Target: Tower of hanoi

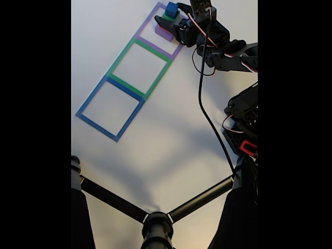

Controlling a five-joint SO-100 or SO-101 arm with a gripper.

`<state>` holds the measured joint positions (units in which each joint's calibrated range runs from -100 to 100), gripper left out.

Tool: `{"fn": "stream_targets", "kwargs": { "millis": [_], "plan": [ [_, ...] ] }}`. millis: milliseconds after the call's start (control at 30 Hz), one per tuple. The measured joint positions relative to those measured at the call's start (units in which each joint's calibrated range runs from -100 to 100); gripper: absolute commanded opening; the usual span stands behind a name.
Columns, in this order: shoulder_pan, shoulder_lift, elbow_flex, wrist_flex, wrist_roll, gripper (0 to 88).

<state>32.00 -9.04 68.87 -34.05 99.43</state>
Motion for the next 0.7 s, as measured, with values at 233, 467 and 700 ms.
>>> {"fn": "stream_targets", "kwargs": {
  "millis": [233, 467, 700],
  "plan": [
    [-1.0, 0.0, 0.0, 0.0, 0.0, 18.0],
    [-1.0, 0.0, 0.0, 0.0, 0.0, 15.3],
    [-1.0, 0.0, 0.0, 0.0, 0.0, 11.5]
  ]
}}
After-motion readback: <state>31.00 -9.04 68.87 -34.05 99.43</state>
